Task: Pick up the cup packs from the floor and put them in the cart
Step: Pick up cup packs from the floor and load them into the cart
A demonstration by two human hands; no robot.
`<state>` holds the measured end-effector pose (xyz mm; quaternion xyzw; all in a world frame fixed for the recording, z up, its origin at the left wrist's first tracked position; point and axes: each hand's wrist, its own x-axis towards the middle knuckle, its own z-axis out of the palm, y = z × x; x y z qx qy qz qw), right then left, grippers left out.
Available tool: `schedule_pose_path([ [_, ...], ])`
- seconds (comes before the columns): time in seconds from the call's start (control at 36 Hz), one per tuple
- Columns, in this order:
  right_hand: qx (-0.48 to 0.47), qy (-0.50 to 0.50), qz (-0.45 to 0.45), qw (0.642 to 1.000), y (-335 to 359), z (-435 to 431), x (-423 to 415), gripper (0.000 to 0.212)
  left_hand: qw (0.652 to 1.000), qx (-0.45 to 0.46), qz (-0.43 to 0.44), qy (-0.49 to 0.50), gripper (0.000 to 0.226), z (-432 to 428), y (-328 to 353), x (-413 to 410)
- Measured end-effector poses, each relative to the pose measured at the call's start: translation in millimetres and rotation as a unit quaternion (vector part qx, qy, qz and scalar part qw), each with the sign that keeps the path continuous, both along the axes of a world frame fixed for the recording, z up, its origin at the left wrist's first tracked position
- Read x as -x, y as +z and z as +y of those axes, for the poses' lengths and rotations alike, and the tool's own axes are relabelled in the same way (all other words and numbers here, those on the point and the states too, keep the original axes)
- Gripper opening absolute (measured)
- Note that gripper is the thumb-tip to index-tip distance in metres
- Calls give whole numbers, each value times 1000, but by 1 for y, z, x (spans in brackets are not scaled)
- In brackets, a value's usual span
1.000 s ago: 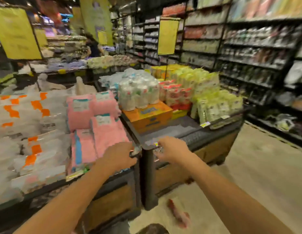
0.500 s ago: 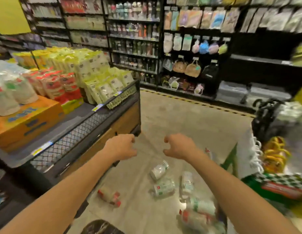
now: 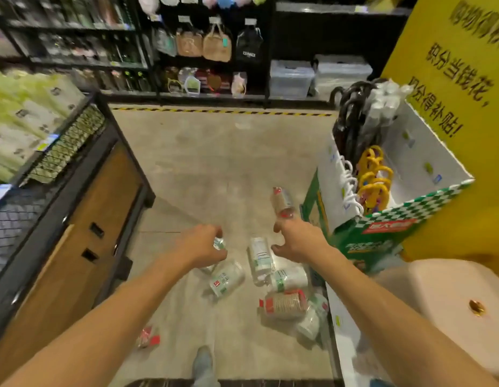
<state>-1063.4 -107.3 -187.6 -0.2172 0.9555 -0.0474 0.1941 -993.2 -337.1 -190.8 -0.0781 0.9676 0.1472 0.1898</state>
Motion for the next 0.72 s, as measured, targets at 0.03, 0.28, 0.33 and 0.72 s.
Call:
schedule_pose_path([
  [0.03,-6,-14,-11,1000,-12,1,4,51,1000,-9,-10,-9,49,-2,-12,11],
  [0.28,-72,-88,-110,987,-176,-2,28,51,997,-33,-54,-33,54,-35,-180,96],
  [0.33,-97,-77,-133,983,-230,-3,31,55,997,-37,-66,-23,55,-40,-232,110],
  [0.72,-230,31,-183,955,-658,17,59,83,989,30,-136,-53,80,-57,-670,158],
])
